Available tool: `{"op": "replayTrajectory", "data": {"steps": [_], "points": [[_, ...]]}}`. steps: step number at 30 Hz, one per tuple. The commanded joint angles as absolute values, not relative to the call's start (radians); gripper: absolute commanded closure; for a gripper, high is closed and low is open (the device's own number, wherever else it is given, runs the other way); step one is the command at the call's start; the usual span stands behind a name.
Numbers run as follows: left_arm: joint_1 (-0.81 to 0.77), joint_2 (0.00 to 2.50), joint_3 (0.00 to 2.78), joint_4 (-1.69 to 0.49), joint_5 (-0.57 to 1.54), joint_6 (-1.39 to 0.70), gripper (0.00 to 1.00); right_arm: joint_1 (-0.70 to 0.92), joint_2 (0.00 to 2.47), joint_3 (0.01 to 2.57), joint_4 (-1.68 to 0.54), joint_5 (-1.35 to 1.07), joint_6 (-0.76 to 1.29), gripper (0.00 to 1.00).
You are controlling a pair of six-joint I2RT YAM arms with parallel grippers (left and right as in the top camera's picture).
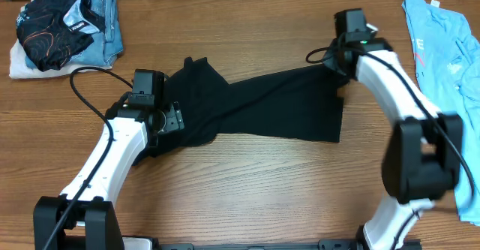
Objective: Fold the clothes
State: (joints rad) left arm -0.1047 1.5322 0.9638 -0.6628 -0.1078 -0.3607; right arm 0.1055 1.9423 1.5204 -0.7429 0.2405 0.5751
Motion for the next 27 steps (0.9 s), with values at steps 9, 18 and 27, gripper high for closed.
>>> {"op": "replayTrajectory", "data": {"steps": [9,18,27], "points": [[-0.107,1.535,1.139,-0.854,-0.095,-0.363,0.22,0.103,1.549,1.541,-1.109,0.216,0.699,0.96],[-0.113,1.535,1.176,-0.959,0.295,-0.117,0.2,0.103,1.464,1.541,-1.23,0.281,0.809,0.96],[-0.151,1.535,1.176,-0.925,0.305,-0.091,0.07,0.103,1.464,1.54,-1.479,0.54,1.209,0.96]]}}
